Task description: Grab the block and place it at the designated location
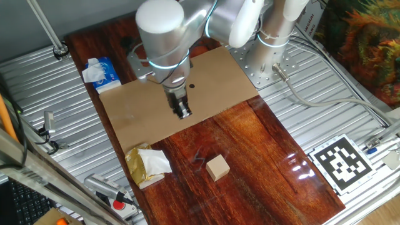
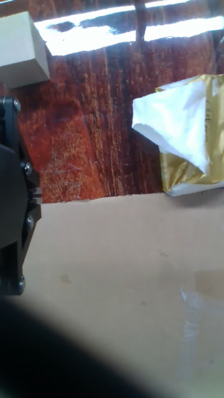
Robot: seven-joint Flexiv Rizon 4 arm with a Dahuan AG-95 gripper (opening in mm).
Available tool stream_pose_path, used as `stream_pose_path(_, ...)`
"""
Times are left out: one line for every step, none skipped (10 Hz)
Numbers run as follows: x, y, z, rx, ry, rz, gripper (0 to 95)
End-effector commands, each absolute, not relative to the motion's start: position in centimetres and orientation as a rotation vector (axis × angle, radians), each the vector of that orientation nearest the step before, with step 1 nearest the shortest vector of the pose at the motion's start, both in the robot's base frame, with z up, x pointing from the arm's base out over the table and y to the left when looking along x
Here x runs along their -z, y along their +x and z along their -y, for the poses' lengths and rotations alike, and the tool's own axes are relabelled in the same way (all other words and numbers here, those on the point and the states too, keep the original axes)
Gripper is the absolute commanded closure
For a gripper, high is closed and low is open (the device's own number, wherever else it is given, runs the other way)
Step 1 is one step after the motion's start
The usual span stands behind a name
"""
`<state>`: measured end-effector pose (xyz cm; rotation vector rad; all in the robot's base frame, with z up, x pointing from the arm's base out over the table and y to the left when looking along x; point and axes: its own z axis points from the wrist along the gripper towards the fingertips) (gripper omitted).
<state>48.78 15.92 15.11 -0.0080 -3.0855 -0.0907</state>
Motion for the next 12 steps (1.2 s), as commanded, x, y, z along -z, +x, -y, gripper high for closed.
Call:
stream_pose_path(-15.41,50.57,-17.28,0.070,-0.053,3.072,95.0)
stream_pose_path(-15.73,51.44,-17.87,0.067,-0.062,3.070,95.0)
stream_pose_path(-15.83,51.46,-17.87,0.067,-0.054,3.070,95.0)
stream_pose_path(-15.85,51.44,-17.86,0.071,-0.050,3.069,95.0)
stream_pose_path(-15.86,51.44,-17.86,0.069,-0.044,3.066,95.0)
stream_pose_path(-15.86,51.44,-17.86,0.072,-0.054,3.066,95.0)
stream_pose_path(-15.86,51.43,-17.86,0.070,-0.062,3.064,95.0)
stream_pose_path(-15.86,51.43,-17.86,0.068,-0.072,3.063,95.0)
stream_pose_path(-15.87,51.43,-17.85,0.060,-0.097,3.057,95.0)
stream_pose_path(-15.91,51.43,-17.85,0.058,-0.110,3.054,95.0)
stream_pose_path(-16.02,51.44,-17.84,0.059,-0.111,3.050,95.0)
stream_pose_path(-16.02,51.44,-17.84,0.059,-0.110,3.050,95.0)
